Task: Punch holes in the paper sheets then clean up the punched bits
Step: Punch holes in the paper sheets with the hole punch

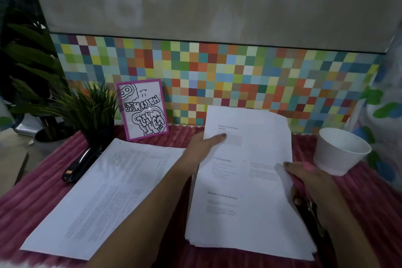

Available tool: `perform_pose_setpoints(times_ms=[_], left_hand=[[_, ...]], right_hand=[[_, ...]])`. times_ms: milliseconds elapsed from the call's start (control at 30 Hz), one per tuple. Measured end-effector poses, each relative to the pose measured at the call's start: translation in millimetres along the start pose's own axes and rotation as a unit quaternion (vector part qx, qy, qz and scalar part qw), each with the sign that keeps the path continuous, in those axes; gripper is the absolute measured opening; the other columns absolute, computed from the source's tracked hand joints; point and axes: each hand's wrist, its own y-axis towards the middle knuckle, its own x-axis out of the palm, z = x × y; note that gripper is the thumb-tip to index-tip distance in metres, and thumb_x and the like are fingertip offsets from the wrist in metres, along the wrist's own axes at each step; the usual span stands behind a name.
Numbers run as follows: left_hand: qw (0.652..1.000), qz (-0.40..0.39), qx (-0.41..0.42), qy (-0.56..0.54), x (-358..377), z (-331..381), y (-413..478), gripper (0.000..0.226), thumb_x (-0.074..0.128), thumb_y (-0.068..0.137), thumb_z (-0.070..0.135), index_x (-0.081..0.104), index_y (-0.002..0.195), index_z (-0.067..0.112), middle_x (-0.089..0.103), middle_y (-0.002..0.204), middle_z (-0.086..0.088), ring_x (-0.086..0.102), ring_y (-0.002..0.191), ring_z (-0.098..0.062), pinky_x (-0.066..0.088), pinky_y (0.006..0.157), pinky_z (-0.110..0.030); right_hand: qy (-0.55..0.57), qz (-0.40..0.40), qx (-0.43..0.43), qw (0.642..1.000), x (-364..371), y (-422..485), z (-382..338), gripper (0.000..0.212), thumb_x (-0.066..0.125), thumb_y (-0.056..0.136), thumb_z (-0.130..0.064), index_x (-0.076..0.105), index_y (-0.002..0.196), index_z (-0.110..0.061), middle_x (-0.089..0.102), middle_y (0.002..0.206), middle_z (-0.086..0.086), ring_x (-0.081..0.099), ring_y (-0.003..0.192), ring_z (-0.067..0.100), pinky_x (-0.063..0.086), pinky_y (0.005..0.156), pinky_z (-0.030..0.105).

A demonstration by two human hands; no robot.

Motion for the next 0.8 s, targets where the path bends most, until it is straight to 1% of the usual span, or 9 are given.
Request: perform_pose_setpoints(times_ms=[100, 200, 267, 333, 400, 500, 633, 700, 800], left_hand=[[1.000, 0.002, 0.001, 0.011, 0, -6, 0, 0.023, 0.065, 0.090, 0.014, 0.070, 0.113, 0.014, 0.075, 0.107, -0.002, 0.072, 0.097, -0.023, 0.054, 0.094, -0.045], [1.000, -0.004, 0.008, 0.022, -1, -11, -2, 0.025, 0.063, 0.091, 0.013, 0.069, 0.115, 0.014, 0.074, 0.110, -0.002, 0.071, 0.100, -0.024, 0.052, 0.096, -0.048], [0.999, -0.002, 0.014, 0.031, -2, -15, -3, 0.026, 0.062, 0.091, 0.013, 0.068, 0.116, 0.013, 0.074, 0.110, -0.003, 0.071, 0.100, -0.025, 0.051, 0.097, -0.049], [0.999, -0.001, 0.023, 0.027, -1, -16, -6, 0.027, 0.062, 0.090, 0.013, 0.068, 0.116, 0.013, 0.074, 0.110, -0.005, 0.071, 0.100, -0.027, 0.052, 0.096, -0.050], [0.999, 0.002, 0.032, 0.011, 0, -16, -9, 0.028, 0.062, 0.090, 0.011, 0.068, 0.117, 0.013, 0.073, 0.111, -0.006, 0.071, 0.100, -0.027, 0.052, 0.095, -0.049], [0.999, 0.014, 0.035, -0.004, 0, -16, -11, 0.028, 0.063, 0.090, 0.010, 0.068, 0.118, 0.012, 0.074, 0.110, -0.006, 0.070, 0.101, -0.027, 0.053, 0.095, -0.047], [0.998, 0.035, 0.055, -0.006, 2, -15, -11, 0.025, 0.064, 0.093, 0.020, 0.070, 0.116, 0.013, 0.074, 0.109, -0.004, 0.070, 0.101, -0.023, 0.055, 0.091, -0.039], [0.997, 0.048, 0.067, 0.000, 4, -14, -12, 0.024, 0.061, 0.094, 0.020, 0.069, 0.116, 0.012, 0.075, 0.107, -0.002, 0.071, 0.098, -0.019, 0.056, 0.083, -0.031], [0.995, 0.067, 0.067, -0.007, 4, -14, -13, 0.027, 0.061, 0.094, 0.023, 0.067, 0.118, 0.014, 0.074, 0.108, -0.002, 0.071, 0.099, -0.019, 0.056, 0.084, -0.032]], right_hand=[[-0.106, 0.033, -0.061, 0.992, 1, 3, -7, 0.037, 0.072, 0.084, -0.027, 0.063, 0.105, 0.002, 0.063, 0.091, 0.028, 0.054, 0.068, 0.029, 0.044, 0.066, 0.035], [-0.254, 0.085, -0.252, 0.930, 11, 10, -39, 0.035, 0.068, 0.085, -0.031, 0.058, 0.114, -0.013, 0.058, 0.113, 0.009, 0.054, 0.100, 0.029, 0.041, 0.082, 0.038], [-0.302, 0.013, -0.346, 0.888, 29, 13, -69, 0.047, 0.065, 0.086, -0.036, 0.054, 0.129, -0.020, 0.053, 0.131, 0.001, 0.053, 0.113, 0.024, 0.040, 0.088, 0.035], [-0.366, -0.077, -0.352, 0.858, 52, 22, -91, 0.066, 0.065, 0.087, -0.039, 0.041, 0.146, -0.022, 0.039, 0.151, -0.003, 0.045, 0.129, 0.022, 0.036, 0.099, 0.035], [-0.383, -0.153, -0.312, 0.856, 70, 33, -102, 0.059, 0.067, 0.085, -0.036, 0.050, 0.138, -0.016, 0.046, 0.147, 0.003, 0.053, 0.120, 0.024, 0.042, 0.093, 0.035], [-0.363, -0.197, -0.277, 0.867, 86, 42, -96, 0.030, 0.070, 0.082, -0.035, 0.060, 0.095, -0.010, 0.060, 0.100, 0.008, 0.058, 0.070, 0.020, 0.047, 0.056, 0.030], [-0.335, -0.191, -0.295, 0.874, 93, 36, -83, 0.022, 0.071, 0.081, -0.035, 0.055, 0.072, -0.023, 0.054, 0.086, 0.000, 0.056, 0.072, 0.021, 0.041, 0.059, 0.028], [-0.313, -0.184, -0.291, 0.885, 90, 35, -82, 0.016, 0.071, 0.081, -0.036, 0.061, 0.083, -0.023, 0.058, 0.093, 0.004, 0.057, 0.073, 0.020, 0.042, 0.059, 0.027], [-0.309, -0.165, -0.287, 0.891, 85, 36, -84, 0.046, 0.070, 0.083, -0.035, 0.061, 0.116, -0.003, 0.061, 0.113, 0.018, 0.055, 0.067, 0.015, 0.044, 0.062, 0.031]])
